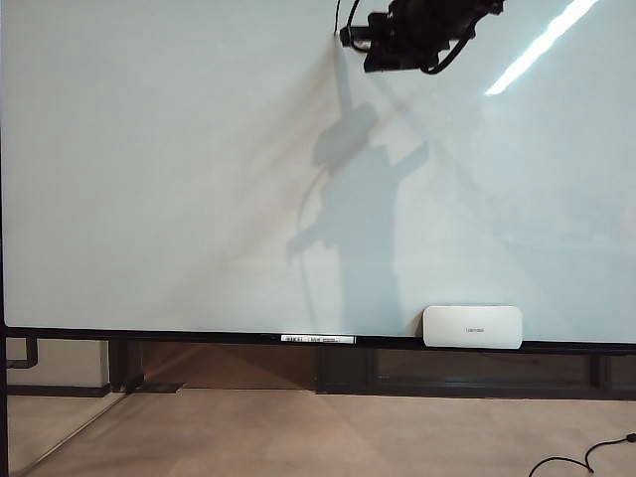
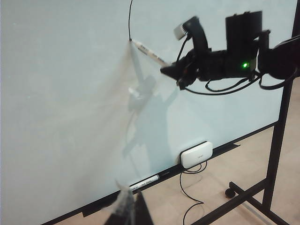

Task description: Reach to the right to find the marker pen, pick it up, and write the number 19 on the whiteboard.

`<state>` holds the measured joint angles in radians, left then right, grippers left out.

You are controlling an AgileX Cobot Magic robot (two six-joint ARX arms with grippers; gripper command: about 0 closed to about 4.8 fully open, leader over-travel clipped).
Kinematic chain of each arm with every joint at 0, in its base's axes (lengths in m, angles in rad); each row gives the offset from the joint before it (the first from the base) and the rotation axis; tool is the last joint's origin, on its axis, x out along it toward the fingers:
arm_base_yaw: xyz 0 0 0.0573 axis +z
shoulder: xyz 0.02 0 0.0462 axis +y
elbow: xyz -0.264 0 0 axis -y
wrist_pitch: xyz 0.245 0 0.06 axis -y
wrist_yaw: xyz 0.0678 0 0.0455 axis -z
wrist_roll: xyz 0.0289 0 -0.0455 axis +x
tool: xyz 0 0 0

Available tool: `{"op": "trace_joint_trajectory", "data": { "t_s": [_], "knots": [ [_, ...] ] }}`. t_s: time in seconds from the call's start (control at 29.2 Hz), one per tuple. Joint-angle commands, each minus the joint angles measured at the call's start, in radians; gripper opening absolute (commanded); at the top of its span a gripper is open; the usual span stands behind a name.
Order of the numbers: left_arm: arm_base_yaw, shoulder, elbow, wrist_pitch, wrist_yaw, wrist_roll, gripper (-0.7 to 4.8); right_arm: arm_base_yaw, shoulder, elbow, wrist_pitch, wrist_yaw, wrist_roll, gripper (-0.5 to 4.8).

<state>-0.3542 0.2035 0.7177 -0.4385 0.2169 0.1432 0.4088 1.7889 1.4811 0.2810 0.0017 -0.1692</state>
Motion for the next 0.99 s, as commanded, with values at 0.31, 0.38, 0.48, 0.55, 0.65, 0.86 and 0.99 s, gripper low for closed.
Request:
{"op": "trace_joint_trajectory", "data": {
  "t_s": [0.31,0.38,0.48,0.55,0.65,0.86,0.99],
  "knots": [
    [0.000,0.001,0.003,0.006,0.004,0.023,-0.05,-0.003,0.013,0.003,-0.003,0.040,0.011,-0.05],
    [0.000,0.001,0.003,0.006,0.004,0.025,-0.05,-0.002,0.004,0.003,0.000,0.032,0.011,-0.05],
    [0.000,0.001,0.003,0.006,0.004,0.025,-0.05,0.005,-0.024,0.003,0.003,0.015,0.010,-0.05],
    [0.000,0.001,0.003,0.006,0.004,0.025,-0.05,0.014,-0.055,0.003,0.000,0.016,-0.003,-0.05],
    [0.000,0.001,0.003,0.005,0.004,0.021,-0.05,0.031,-0.112,0.003,-0.010,0.026,-0.045,-0.05],
    [0.000,0.001,0.003,-0.015,0.004,0.022,-0.05,0.036,-0.208,0.003,-0.024,0.067,-0.068,-0.05],
    [0.000,0.001,0.003,-0.048,0.005,0.022,-0.05,0.032,-0.231,0.009,-0.065,0.115,-0.070,-0.05]
  ]
}}
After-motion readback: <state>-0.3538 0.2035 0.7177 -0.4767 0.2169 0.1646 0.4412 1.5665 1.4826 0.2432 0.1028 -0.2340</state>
